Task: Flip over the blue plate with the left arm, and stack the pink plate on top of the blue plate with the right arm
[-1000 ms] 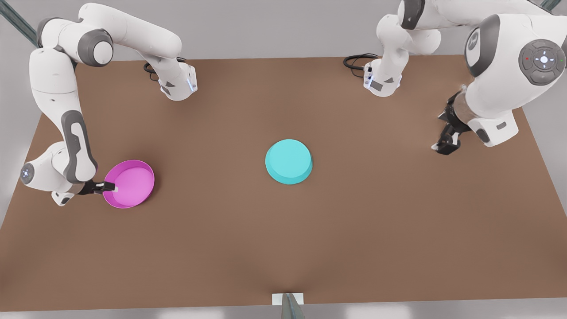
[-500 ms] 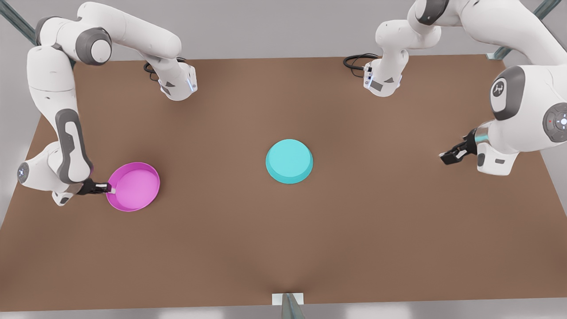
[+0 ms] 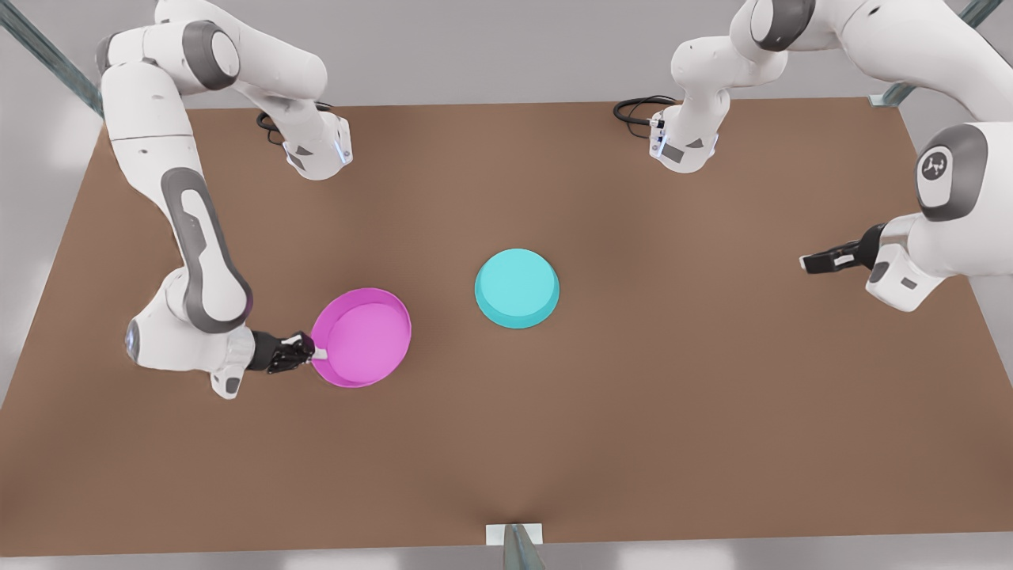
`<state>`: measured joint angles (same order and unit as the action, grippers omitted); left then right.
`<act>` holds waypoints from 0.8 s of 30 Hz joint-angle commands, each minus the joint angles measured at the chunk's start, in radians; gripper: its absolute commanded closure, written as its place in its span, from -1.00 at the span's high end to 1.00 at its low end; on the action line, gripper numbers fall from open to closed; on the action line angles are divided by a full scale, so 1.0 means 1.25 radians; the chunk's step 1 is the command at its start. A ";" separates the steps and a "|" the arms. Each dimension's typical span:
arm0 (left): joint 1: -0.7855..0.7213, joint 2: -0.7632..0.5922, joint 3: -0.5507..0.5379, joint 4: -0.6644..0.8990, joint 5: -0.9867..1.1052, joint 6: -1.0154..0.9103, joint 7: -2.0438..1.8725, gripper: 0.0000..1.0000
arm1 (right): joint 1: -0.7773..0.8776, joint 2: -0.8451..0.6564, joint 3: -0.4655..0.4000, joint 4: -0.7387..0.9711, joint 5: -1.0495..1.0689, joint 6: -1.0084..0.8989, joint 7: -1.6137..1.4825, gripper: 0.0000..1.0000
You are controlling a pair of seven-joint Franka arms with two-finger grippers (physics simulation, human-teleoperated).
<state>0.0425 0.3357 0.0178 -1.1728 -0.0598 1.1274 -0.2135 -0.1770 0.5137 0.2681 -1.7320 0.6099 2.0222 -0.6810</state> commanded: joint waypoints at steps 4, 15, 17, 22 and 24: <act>-0.006 0.008 -0.007 0.001 -0.006 -0.005 0.225 1.00 | 0.175 0.022 0.004 0.031 0.030 0.018 0.313 -0.57; -0.043 -0.107 -0.009 -0.150 0.082 0.209 0.233 1.00 | 0.349 0.111 0.004 0.031 0.031 0.165 0.363 -0.57; -0.043 -0.105 -0.009 -0.150 0.082 0.206 0.231 1.00 | 0.349 0.111 0.004 0.031 0.031 0.165 0.363 -0.57; -0.044 -0.105 -0.009 -0.150 0.082 0.206 0.231 1.00 | 0.376 0.112 0.005 0.023 0.034 0.185 0.366 -0.57; -0.047 -0.105 -0.009 -0.150 0.082 0.205 0.231 1.00 | 0.390 0.112 0.004 0.022 0.035 0.195 0.368 -0.57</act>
<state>-0.0159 0.2051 0.0062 -1.3611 0.0413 1.3712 -0.0011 0.3061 0.6543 0.2737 -1.7053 0.6585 2.2305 -0.3664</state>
